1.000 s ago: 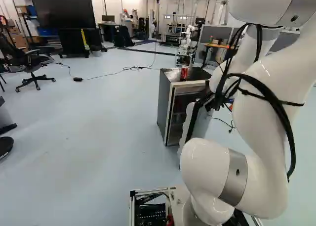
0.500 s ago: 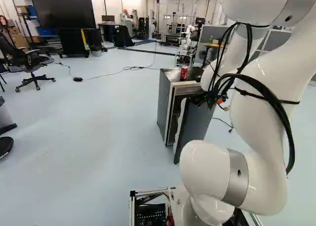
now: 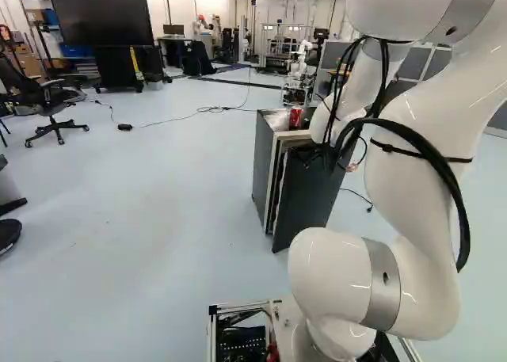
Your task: Grab a drink from the fridge
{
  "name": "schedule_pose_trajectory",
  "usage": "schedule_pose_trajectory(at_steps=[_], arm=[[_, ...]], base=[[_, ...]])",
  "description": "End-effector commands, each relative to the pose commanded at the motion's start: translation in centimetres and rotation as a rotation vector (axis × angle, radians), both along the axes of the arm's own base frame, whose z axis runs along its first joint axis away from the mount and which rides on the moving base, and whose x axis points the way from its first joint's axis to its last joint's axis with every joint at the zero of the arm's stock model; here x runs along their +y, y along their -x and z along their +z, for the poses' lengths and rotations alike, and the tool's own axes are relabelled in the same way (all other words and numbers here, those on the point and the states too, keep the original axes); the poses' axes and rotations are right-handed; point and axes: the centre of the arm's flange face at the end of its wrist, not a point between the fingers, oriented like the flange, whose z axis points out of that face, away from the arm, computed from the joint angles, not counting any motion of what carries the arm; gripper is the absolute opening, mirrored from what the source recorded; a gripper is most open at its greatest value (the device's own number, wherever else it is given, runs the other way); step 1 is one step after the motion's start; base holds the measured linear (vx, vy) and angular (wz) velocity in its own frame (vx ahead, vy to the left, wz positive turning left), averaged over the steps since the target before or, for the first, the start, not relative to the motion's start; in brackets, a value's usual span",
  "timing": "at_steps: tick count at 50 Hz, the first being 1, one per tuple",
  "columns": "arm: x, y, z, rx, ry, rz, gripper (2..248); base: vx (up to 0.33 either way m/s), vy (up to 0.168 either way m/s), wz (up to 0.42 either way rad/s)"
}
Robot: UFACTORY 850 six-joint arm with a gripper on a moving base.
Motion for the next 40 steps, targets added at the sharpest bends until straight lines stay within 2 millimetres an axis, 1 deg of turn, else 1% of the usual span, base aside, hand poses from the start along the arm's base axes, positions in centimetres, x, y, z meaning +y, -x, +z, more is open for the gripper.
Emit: schedule_pose_trajectory(at_steps=[12,40], arm=[[1.2,-1.1,0.0,-0.003,0.001,0.031,247],[1.4,-2.1,-0.1,-0.007,0.003,0.042,247]], base=[[0.0,0.0,0.0],[0.0,0.0,0.0]])
